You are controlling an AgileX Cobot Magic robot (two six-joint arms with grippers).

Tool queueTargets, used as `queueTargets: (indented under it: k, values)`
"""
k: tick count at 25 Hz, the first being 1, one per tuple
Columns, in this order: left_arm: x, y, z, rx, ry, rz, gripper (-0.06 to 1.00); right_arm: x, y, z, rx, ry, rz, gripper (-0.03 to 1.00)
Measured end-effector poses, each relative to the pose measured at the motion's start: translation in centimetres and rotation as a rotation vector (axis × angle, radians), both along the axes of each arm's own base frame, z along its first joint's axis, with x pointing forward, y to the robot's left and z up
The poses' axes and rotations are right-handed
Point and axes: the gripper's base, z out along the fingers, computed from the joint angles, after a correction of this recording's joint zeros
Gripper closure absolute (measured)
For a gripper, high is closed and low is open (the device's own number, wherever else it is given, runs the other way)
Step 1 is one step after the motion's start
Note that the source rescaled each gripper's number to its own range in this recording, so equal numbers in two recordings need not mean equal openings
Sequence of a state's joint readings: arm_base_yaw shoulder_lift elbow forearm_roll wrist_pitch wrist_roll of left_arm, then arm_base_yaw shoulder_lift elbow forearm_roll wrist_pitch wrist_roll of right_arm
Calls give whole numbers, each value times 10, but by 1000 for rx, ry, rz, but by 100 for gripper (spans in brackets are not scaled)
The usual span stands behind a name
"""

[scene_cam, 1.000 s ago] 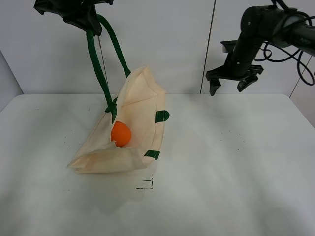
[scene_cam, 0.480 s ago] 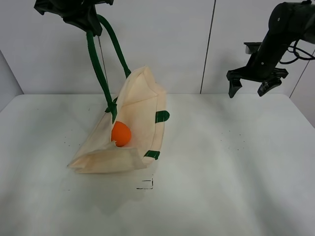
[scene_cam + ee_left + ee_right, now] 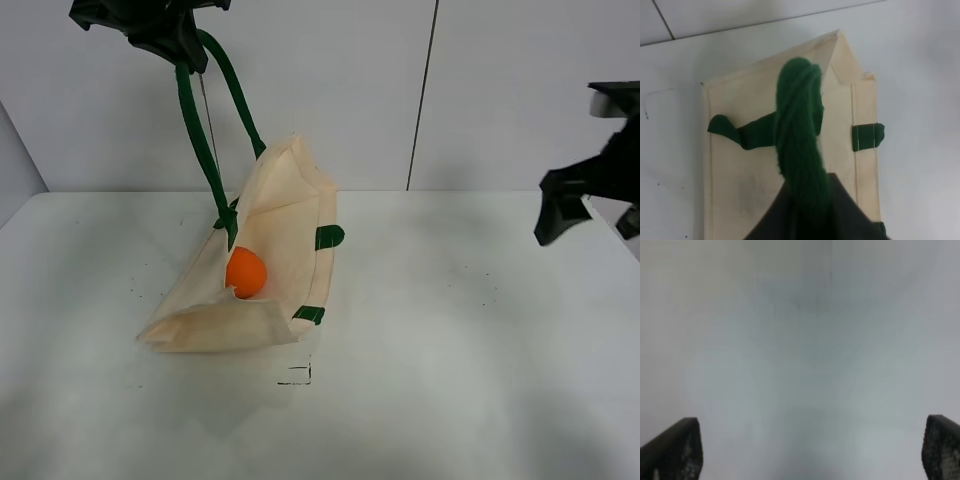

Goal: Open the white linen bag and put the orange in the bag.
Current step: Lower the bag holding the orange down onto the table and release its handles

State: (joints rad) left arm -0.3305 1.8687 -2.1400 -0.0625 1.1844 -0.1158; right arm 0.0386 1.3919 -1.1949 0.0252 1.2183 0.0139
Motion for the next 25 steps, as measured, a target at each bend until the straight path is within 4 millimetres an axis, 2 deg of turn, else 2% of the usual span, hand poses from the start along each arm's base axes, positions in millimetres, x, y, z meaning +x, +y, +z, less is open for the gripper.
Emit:
queueTargets:
  k: [2,5,9,12,16,19,25]
  values:
    - [0,0,0,0,0,0,94,-39,-1,0,1,-15,1,-3]
    - [0,0,0,0,0,0,94,-98,-3,-11,0,-44,4,-3]
    - [0,0,0,0,0,0,94,-159,-6,-30,0,-215,14,-3]
    - [0,0,0,0,0,0,94,-192,-8,-41,-2,-396,28,-3]
    - [0,0,0,0,0,0,94,-226,-9,-40,1,-624,29,-3]
    - [0,0,0,0,0,0,94,-243,-10,-37,4,-747,28,-3]
    - [0,0,0,0,0,0,94,-258,-10,-36,5,-839,25,-3]
